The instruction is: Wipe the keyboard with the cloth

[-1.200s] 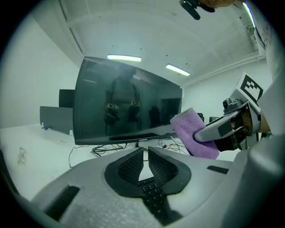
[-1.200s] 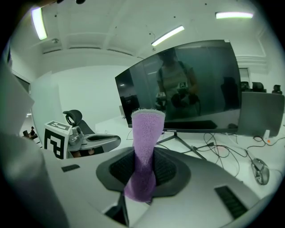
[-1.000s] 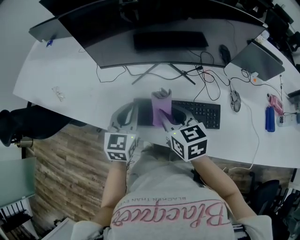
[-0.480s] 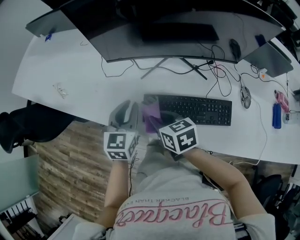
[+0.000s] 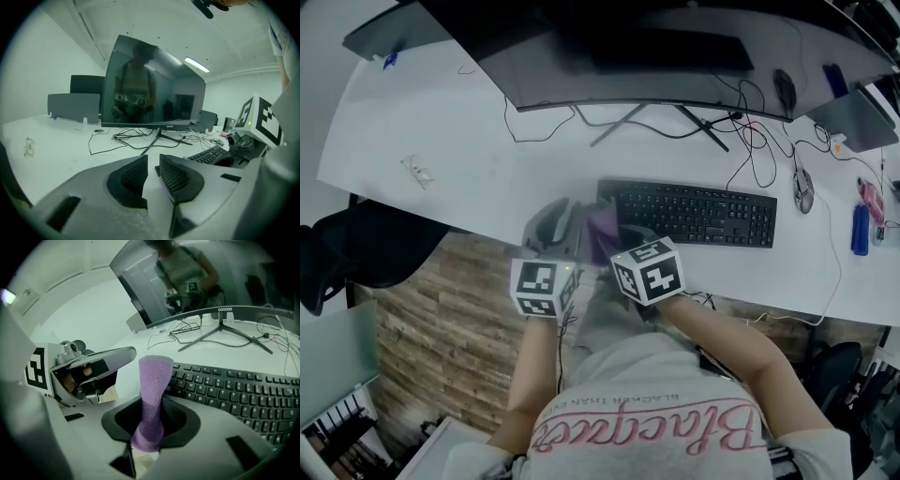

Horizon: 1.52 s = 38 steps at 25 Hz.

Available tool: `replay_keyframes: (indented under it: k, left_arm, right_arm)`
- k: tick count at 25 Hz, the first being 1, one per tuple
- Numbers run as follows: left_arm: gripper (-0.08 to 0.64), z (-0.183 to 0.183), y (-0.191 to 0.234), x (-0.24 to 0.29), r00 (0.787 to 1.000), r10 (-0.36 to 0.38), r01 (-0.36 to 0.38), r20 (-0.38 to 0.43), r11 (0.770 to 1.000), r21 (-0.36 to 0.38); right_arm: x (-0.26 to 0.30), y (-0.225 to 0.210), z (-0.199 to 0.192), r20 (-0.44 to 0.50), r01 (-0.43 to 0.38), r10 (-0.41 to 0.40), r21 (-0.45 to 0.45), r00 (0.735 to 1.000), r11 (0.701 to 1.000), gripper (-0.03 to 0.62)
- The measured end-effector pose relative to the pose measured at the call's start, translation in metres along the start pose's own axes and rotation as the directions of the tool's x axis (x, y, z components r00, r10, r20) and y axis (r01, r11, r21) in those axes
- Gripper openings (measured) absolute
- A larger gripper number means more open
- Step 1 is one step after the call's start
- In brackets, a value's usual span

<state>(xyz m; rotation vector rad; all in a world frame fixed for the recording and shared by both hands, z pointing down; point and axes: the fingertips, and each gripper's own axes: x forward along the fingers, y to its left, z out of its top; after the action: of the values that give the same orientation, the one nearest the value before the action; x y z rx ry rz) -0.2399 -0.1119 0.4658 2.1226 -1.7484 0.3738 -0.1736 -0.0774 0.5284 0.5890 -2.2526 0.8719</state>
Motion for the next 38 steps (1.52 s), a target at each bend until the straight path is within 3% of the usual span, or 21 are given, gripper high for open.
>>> replay_keyframes:
  k: [17, 38]
  left_arm:
    - [0.058, -0.017, 0.003, 0.010, 0.999, -0.032, 0.031, -0.038, 0.999, -0.038]
    - [0.058, -0.010, -0.064, 0.028, 0.996, -0.081, 0.081, -0.022, 0.996, -0.025]
  right_arm:
    - [0.013, -0.011, -0.016, -0.051, 0.050, -0.049, 0.010, 0.997, 0.999, 0.086]
    - [-0.040, -0.071, -0.037, -0.049, 0.140, -0.139, 0.012, 0.989, 0.990, 0.086]
